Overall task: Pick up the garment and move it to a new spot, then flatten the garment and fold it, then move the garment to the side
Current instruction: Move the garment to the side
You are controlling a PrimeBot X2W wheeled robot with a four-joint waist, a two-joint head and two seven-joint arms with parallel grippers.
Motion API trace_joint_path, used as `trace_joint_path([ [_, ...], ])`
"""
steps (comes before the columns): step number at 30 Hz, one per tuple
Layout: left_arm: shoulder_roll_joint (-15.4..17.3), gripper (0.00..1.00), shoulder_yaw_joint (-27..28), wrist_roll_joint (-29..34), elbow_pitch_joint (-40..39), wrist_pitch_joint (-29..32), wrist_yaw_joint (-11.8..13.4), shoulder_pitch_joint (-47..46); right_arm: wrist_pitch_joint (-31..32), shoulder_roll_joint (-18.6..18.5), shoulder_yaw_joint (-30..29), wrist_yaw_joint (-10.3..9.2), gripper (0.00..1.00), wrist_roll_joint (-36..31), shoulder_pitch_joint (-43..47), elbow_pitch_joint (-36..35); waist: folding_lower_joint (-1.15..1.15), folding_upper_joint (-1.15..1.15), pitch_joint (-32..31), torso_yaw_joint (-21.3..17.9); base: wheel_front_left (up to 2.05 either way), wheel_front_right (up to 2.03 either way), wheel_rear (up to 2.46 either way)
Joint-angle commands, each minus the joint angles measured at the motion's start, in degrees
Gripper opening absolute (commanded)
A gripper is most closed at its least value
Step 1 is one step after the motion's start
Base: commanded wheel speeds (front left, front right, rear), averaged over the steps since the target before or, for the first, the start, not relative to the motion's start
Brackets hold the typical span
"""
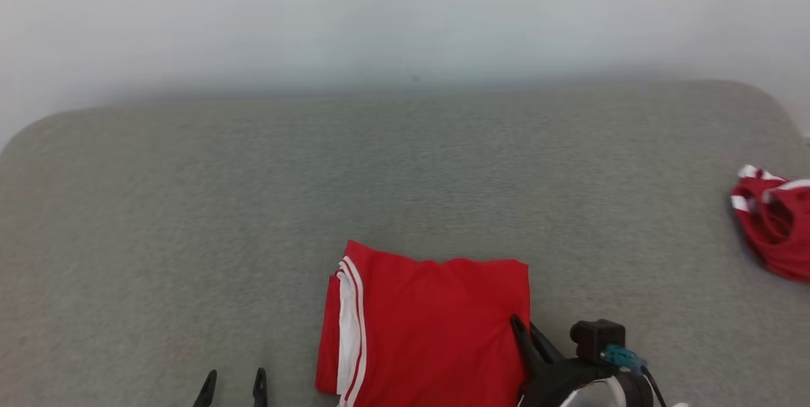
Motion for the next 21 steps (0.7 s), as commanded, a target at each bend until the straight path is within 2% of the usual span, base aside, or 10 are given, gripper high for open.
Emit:
trace_joint_path([
  [1, -0.1, 1.0, -0.1, -0.8, 0.0, -0.2, -0.1, 0.2, -0.3, -0.2, -0.6, -0.19, 0.0, -0.7, 0.8, -0.2, 0.0, 0.0, -1.2, -6.8, 0.0, 0.0, 0.0],
  [7, -0.1, 1.0, -0.4, -0.7, -0.1, -0.1, 0.1, -1.4, -0.3, -0.2, -2.3, -0.2, 0.0, -2.2, 1.2, -1.5, 0.0, 0.0, -0.3, -16.3, 0.0, 0.0, 0.0],
  [12, -0.1, 1.0, -0.8, -0.4, -0.1, -0.1, 0.0, -2.7, -0.3, -0.2, -3.1, -0.19, 0.0, -2.1, 1.6, -2.7, 0.0, 0.0, 0.8, -22.8, 0.0, 0.0, 0.0],
  [19, 0.0, 1.0, -0.4, 0.4, 0.2, -0.2, -0.4, -3.8, -0.3, -0.2, -3.1, -0.19, 0.0, -0.8, 1.5, -4.5, 0.0, 0.0, 2.4, -30.1, 0.0, 0.0, 0.0],
  [21, 0.0, 1.0, -0.9, 0.6, 0.5, -0.2, -0.6, -5.1, -0.3, -0.2, -4.3, -0.19, 0.0, -1.0, 1.6, -5.4, 0.0, 0.0, 3.3, -30.7, 0.0, 0.0, 0.0],
])
